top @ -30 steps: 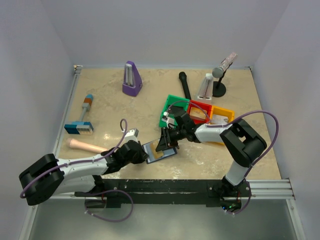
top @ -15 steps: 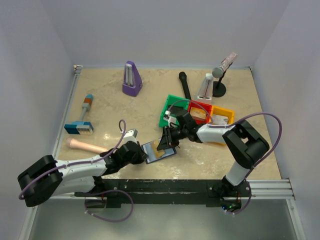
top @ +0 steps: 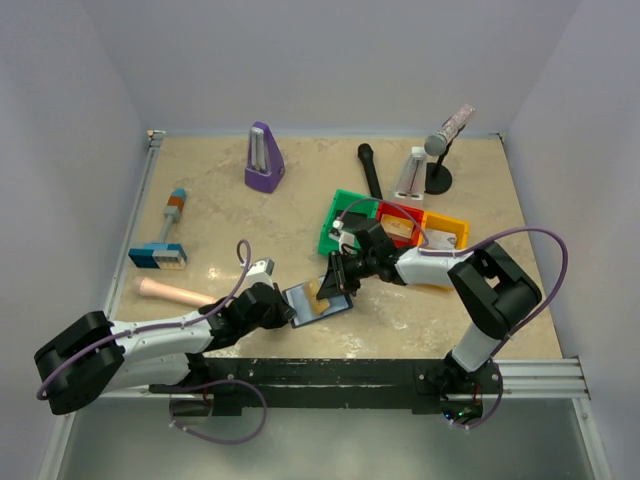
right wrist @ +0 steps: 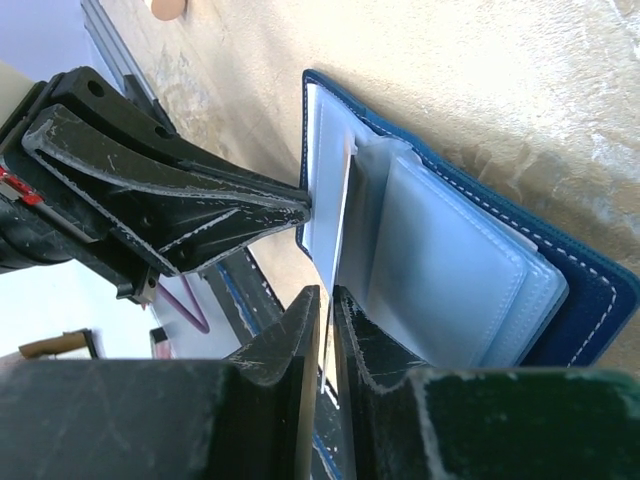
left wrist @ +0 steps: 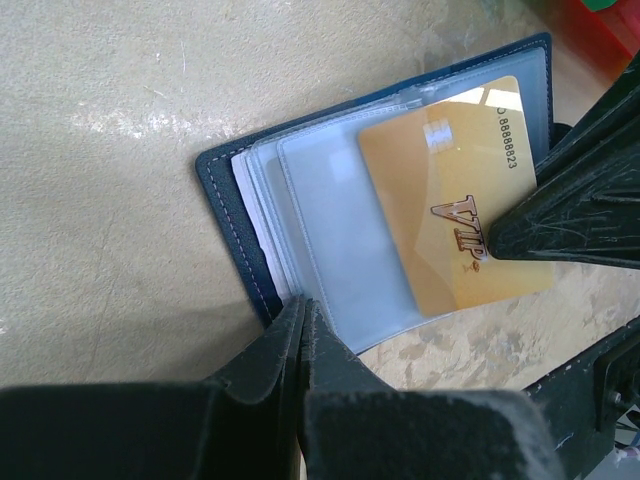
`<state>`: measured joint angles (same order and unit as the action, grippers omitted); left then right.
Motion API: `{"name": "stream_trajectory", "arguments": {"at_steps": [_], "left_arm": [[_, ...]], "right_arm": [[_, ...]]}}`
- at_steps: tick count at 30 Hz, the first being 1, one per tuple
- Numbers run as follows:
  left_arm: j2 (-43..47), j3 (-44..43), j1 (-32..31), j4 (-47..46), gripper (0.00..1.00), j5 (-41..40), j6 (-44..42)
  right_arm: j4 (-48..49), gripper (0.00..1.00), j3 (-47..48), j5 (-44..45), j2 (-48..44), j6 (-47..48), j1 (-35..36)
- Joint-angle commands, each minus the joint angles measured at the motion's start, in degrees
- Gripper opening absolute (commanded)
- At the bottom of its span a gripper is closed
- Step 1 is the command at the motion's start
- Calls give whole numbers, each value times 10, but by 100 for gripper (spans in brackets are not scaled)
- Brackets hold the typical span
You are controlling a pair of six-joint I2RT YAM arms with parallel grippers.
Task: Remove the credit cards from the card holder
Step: Remove the credit card from the card holder.
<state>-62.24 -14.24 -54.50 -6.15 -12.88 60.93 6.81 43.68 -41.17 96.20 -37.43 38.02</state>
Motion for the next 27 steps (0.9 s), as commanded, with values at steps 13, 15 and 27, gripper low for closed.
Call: {"name": "stream_trajectory", "arguments": {"at_steps": [13, 15, 27], "left_arm": [[6, 12, 0, 18, 0, -17, -5], [9, 13, 0, 18, 0, -17, -6], [28, -4, 0, 17, 24, -7, -28]], "right_arm": [[-36, 0, 9, 22, -37, 25, -5], [-53, 0, 13, 28, -45, 32, -7], [-181, 0, 38, 73, -144, 86, -6]]}}
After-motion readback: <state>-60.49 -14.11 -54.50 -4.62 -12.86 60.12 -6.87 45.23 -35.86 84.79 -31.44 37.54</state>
